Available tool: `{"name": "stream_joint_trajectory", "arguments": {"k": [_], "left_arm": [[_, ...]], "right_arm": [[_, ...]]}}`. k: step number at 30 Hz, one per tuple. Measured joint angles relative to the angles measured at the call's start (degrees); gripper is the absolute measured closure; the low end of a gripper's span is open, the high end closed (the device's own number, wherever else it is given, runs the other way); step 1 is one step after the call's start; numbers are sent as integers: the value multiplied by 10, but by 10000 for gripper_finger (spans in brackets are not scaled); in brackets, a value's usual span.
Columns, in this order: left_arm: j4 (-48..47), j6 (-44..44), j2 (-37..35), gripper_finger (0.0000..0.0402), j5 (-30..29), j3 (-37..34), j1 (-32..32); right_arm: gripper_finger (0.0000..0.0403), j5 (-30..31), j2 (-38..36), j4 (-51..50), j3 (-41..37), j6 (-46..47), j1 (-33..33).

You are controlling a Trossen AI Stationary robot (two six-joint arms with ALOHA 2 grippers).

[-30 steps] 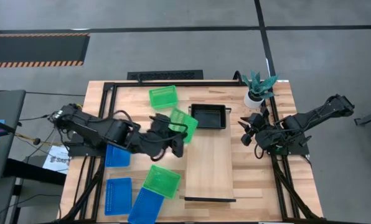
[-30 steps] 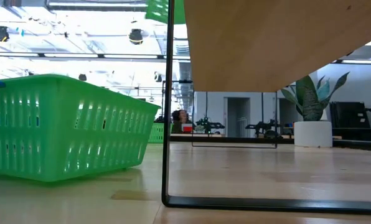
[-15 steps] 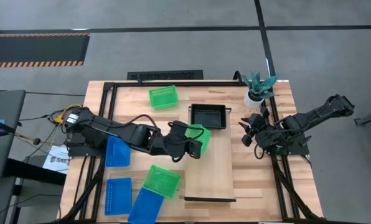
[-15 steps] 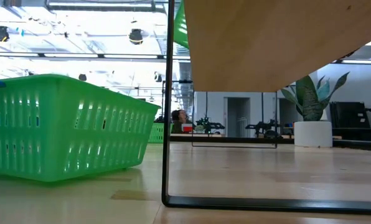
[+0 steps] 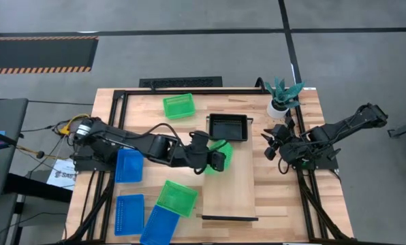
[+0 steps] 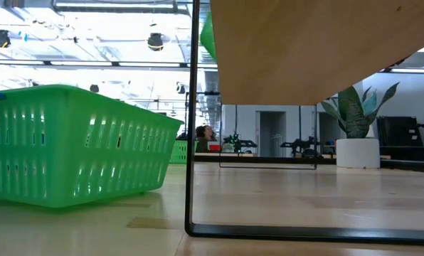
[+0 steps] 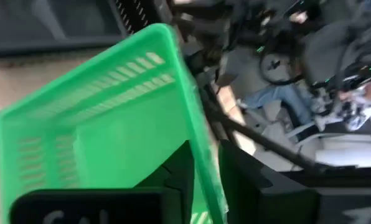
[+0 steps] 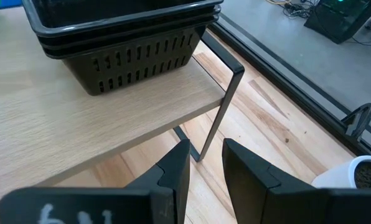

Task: Stack baskets on shelf by color
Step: Put the middle green bin on the shelf

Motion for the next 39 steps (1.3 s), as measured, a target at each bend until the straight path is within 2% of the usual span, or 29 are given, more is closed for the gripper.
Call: {"name": "stream_joint_trajectory", "arguments": {"k": [8, 16, 21, 27, 31, 36, 39], "left_arm": [[27, 11, -1, 279, 6, 0, 5], [58, 57, -1, 241, 28, 0, 6], [53, 104, -4, 233, 90, 0, 16], [47, 187, -14, 232, 157, 0, 20], [27, 228, -22, 232, 163, 0, 20], [-25, 247, -32, 232, 162, 0, 17], [-67, 247, -35, 232, 161, -1, 13]], "right_arm": [[285, 0, 0, 1, 0, 0, 0], [285, -10, 0, 30, 0, -5, 0], [285, -15, 0, 63, 3, -5, 10], [285, -15, -2, 138, 47, -62, 77], [285, -9, -2, 189, 66, -102, 131], [292, -33, 3, 216, 67, -64, 209], [300, -46, 30, 215, 67, -13, 264]]}}
